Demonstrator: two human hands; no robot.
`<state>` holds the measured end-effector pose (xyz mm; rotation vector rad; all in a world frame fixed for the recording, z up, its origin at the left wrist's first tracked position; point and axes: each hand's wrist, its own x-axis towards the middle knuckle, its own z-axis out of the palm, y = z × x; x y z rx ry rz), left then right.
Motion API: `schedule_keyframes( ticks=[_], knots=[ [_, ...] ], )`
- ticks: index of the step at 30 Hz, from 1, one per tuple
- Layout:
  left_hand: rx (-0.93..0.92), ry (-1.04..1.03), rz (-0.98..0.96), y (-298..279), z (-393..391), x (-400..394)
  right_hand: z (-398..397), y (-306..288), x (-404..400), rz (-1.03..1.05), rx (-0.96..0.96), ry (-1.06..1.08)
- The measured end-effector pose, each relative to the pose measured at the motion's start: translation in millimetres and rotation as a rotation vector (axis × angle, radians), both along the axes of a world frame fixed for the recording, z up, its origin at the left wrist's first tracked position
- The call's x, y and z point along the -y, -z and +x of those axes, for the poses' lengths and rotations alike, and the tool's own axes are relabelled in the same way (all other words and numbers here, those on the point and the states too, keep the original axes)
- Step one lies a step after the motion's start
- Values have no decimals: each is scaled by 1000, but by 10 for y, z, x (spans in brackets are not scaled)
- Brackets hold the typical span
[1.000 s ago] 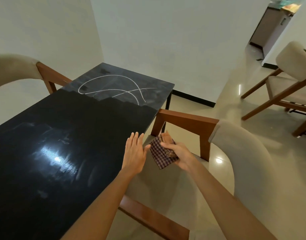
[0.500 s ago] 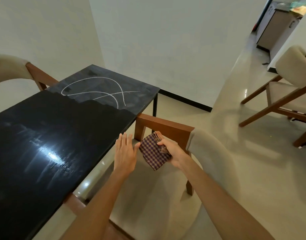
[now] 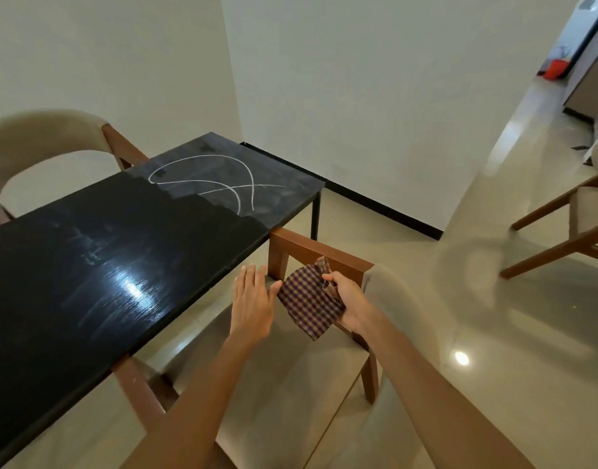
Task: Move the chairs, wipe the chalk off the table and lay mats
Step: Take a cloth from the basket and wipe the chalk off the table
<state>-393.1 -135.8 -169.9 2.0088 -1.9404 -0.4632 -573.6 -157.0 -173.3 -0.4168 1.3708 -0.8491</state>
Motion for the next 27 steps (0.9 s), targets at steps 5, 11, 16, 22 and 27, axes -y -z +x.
schedule_keyframes(
  ticks=[5, 11, 16, 22, 27],
  knots=[
    [-30, -63, -30, 29, -52, -41, -20, 30, 68, -15, 35, -45],
    [-36, -152, -45, 197, -91, -60, -49, 91, 172, -102, 47, -256],
    [-67, -203, -55, 266, -201, -10, -155, 196, 309, -129, 12, -283],
    [-113, -308, -43, 328, -498, 257, -395, 258, 697, -43, 147, -229],
    [-135, -478, -135, 338, -801, 723, -629, 226, 1330, -2, 185, -344]
  ],
)
